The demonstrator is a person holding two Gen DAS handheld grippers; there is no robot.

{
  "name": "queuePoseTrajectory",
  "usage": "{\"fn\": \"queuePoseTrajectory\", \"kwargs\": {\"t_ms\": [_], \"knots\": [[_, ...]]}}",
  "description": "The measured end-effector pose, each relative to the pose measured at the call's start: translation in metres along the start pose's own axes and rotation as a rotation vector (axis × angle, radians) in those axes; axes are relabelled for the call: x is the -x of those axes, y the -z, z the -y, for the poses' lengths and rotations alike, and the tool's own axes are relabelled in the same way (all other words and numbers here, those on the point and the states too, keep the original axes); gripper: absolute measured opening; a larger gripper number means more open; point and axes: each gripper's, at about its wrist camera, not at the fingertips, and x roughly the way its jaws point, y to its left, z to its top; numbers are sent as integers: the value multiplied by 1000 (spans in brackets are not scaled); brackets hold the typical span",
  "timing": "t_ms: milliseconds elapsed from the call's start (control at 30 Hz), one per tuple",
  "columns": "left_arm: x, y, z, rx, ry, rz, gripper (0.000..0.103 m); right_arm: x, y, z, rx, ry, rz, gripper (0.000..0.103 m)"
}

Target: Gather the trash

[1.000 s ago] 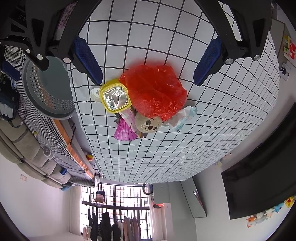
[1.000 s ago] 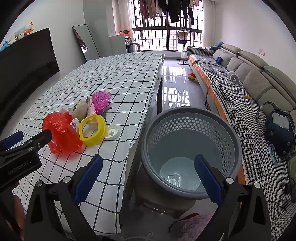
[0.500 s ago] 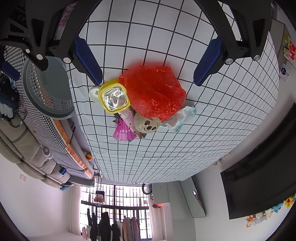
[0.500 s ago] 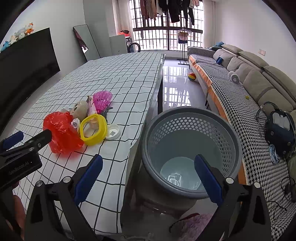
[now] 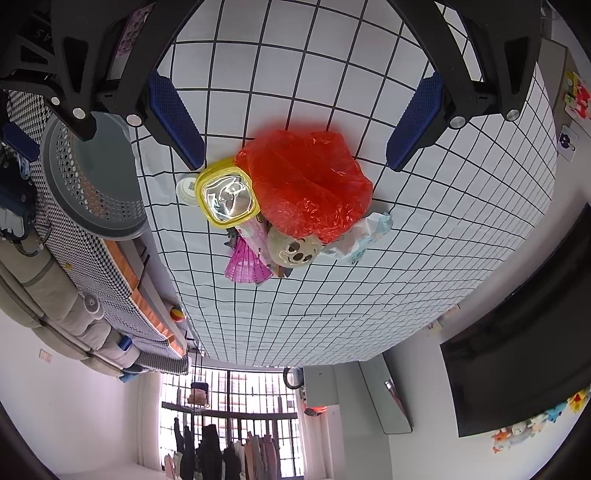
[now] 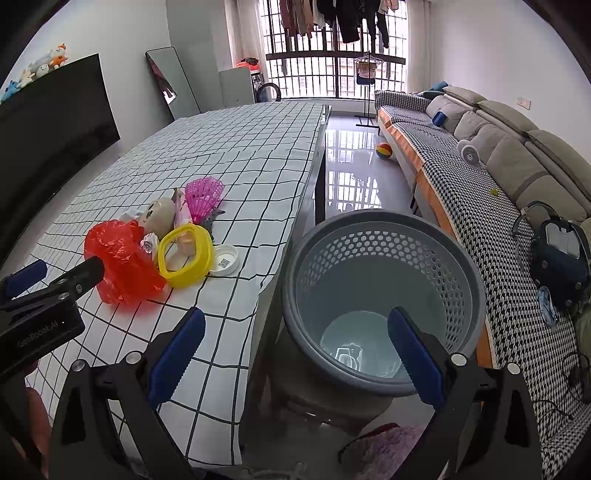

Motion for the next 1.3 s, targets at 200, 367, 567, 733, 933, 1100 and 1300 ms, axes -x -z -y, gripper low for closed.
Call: {"fn": "queuePoseTrajectory", "kwargs": {"t_ms": [200,367,567,733,933,1100,1300], "knots": [[-1,0,1,-1,-2,-1,97,0,1,2,-1,-4,3,95],[-3,1,1,-3,-1,-3,97,-1,1,2,-1,-5,1,95],[-4,2,0,3,3,-7,97,-3,1,0,1,-12,1,95],[-8,4,-8,8,0,-11,97,-6,1,-7,10,-29,-1,95],[-16,11,-36,26,-37,-33,97,-16,2,-28,50,-75,-33,95],[-23,20,-63,37,-98,-54,97,-32,1,-53,91,-136,-78,95],[-30,22,-92,86,-115,-70,97,-51,-11,-73,130,-125,-85,95]]}}
